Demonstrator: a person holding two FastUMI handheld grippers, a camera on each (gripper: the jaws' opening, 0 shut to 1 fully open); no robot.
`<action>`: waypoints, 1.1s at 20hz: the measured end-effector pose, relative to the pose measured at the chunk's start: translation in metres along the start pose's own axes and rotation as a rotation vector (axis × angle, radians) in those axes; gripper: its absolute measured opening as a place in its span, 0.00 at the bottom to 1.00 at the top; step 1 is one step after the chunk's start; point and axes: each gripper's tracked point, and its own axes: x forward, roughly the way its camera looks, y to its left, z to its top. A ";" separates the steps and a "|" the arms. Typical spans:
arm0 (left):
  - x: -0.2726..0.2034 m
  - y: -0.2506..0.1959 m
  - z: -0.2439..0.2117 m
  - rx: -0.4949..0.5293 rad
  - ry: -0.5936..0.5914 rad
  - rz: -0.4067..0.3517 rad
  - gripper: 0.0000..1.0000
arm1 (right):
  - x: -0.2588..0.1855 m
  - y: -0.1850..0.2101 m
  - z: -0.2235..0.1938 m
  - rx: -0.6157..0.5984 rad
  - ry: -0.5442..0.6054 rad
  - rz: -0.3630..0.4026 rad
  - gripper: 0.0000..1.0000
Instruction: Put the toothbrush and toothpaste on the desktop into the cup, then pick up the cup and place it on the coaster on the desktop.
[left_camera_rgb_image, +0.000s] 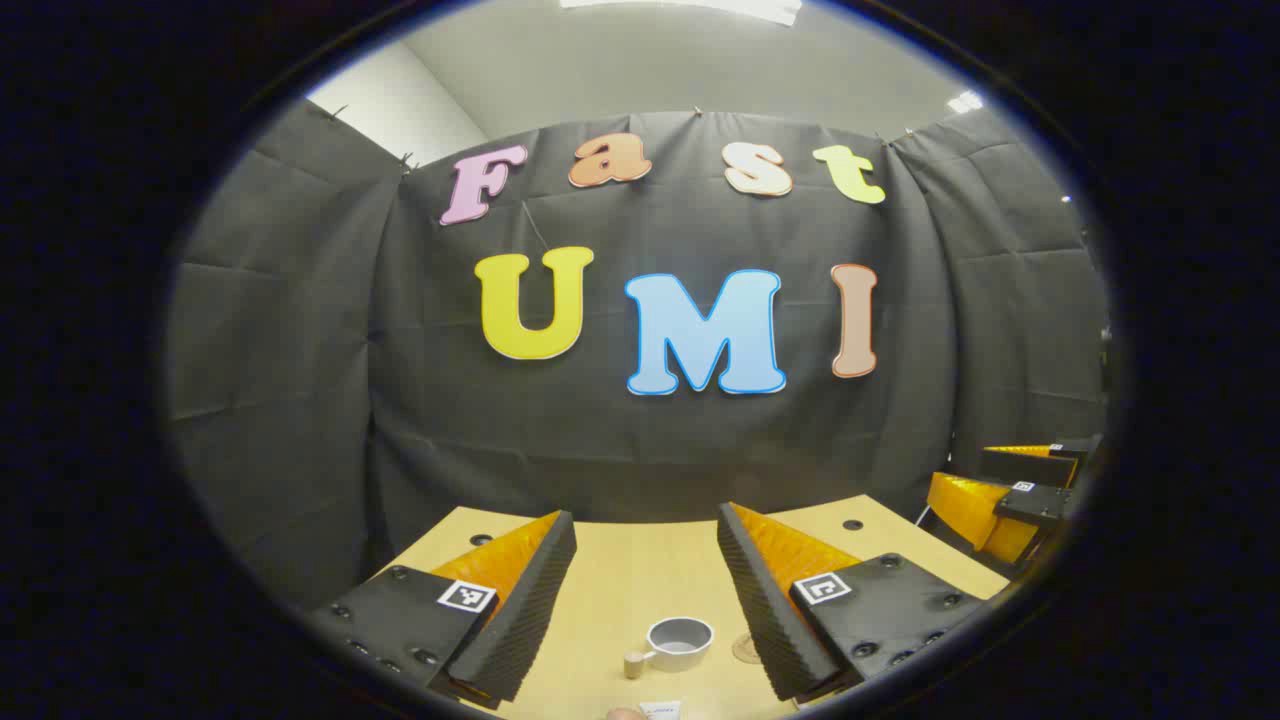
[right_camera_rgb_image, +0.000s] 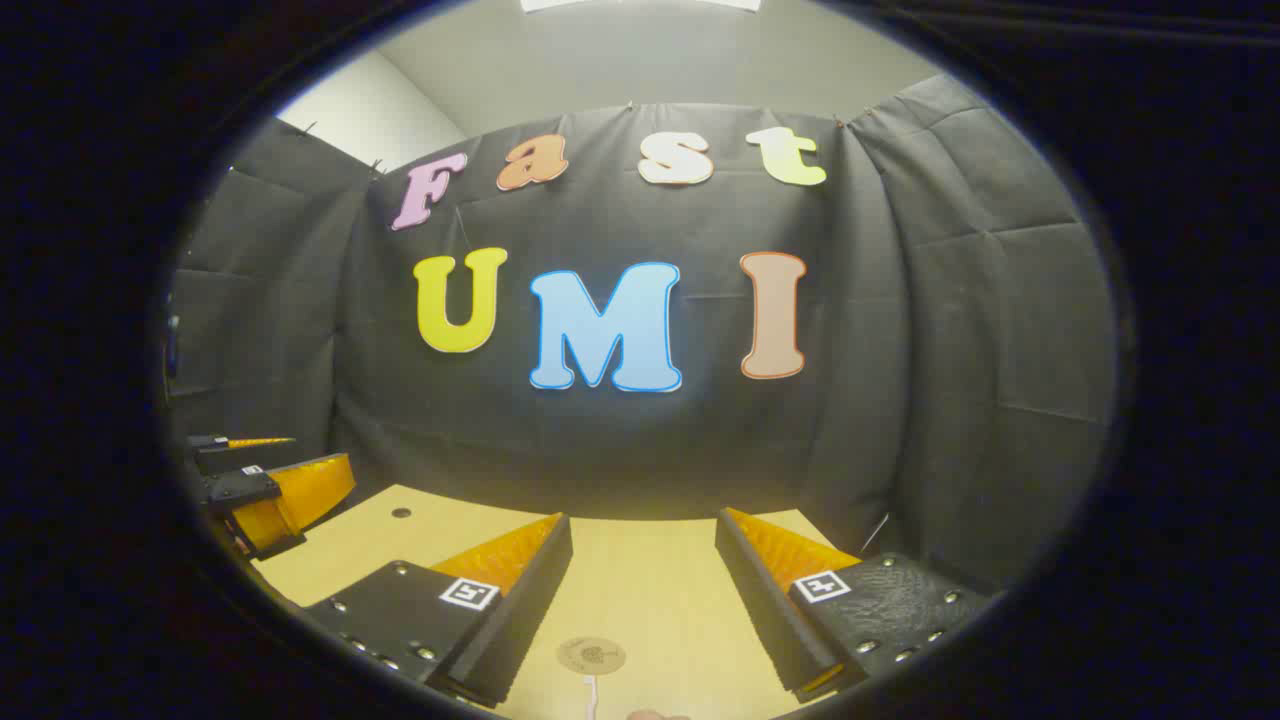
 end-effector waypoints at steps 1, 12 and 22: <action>0.000 -0.001 -0.001 0.001 0.003 -0.001 0.96 | 0.000 0.000 0.001 0.004 -0.002 0.003 0.92; -0.008 -0.006 -0.003 0.006 0.006 -0.019 0.96 | -0.002 0.003 -0.003 0.021 0.008 0.003 0.92; -0.004 -0.015 -0.076 -0.027 0.199 -0.069 0.96 | 0.004 0.011 -0.063 0.045 0.202 0.023 0.92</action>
